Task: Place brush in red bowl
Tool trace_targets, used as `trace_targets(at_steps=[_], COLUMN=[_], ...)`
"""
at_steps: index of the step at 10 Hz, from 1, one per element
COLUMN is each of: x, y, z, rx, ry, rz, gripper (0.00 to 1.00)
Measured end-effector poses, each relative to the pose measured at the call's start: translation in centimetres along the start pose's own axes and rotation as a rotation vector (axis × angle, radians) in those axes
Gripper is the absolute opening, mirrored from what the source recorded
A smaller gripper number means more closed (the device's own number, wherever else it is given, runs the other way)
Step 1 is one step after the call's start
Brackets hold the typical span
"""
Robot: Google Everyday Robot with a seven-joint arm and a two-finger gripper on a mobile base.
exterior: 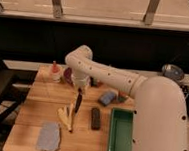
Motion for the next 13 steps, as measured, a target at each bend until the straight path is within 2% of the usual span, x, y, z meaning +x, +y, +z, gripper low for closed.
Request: trace_targets(at_steps=[1,3,4,5,6,8,9,11,13], x=[0.5,1.3,2.4,3.8,4.9,8.4,9.3,11.9,13.0], y=[-0.2,-0.6,-0.8,-1.0,-1.0,-1.1,-1.4,-2.3,-2.5], z=[-1.1,-2.0,-2.2,-2.1,-1.9,-1.6,-1.4,-0.7,0.1], rx=[-0.006,-0.009,0.014,0.055,0.095,0.185,0.204,0.253,0.280], ry=[0.030,0.063,0.071,0.069,0.058,0.032,0.024,-0.007,-0.039], rz=[-0.006,-0.011,-0.011,0.007,0.039,0.164,0.206,0.331,0.403], gripper=[0.00,0.00,0.00,0.00,0.00,0.00,0.00,0.00,0.00])
